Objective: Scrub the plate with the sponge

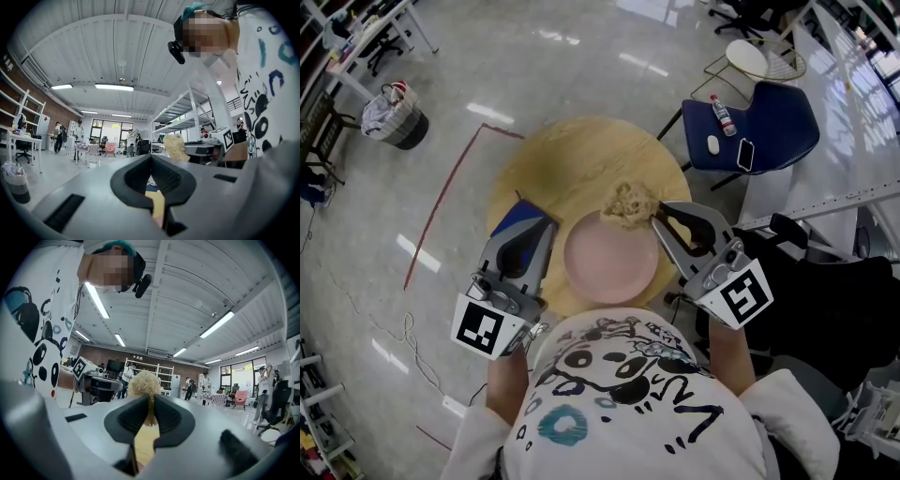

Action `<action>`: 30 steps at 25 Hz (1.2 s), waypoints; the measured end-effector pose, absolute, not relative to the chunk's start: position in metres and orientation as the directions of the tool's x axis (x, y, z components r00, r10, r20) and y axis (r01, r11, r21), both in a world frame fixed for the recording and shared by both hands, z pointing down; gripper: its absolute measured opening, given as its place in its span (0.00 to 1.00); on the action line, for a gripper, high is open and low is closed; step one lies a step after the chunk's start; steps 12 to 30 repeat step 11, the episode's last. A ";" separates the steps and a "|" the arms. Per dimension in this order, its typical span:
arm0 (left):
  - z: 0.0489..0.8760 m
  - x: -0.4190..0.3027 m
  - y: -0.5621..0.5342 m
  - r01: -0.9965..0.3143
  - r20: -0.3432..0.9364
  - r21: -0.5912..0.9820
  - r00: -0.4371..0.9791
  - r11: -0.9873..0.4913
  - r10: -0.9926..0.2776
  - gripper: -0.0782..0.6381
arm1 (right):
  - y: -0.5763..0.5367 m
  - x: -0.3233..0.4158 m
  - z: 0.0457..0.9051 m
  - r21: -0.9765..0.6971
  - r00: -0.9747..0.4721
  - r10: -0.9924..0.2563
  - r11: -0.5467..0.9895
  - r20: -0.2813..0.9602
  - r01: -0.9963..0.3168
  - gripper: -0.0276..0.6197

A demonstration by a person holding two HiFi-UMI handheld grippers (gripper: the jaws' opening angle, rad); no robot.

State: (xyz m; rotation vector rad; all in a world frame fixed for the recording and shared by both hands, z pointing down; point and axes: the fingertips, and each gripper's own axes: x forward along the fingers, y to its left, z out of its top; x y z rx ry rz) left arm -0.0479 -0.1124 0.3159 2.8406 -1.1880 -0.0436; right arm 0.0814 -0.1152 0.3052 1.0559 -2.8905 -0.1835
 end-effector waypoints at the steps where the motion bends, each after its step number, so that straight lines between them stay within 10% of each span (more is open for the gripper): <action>1: 0.316 -0.048 -0.112 -0.711 -0.004 0.072 0.701 -0.700 -0.713 0.13 | -0.115 0.081 0.306 0.131 -0.763 -0.646 0.758 0.017 -0.639 0.12; 30: 0.317 -0.044 -0.114 -0.702 -0.003 0.089 0.709 -0.707 -0.705 0.13 | -0.117 0.082 0.301 0.121 -0.762 -0.647 0.757 0.004 -0.642 0.13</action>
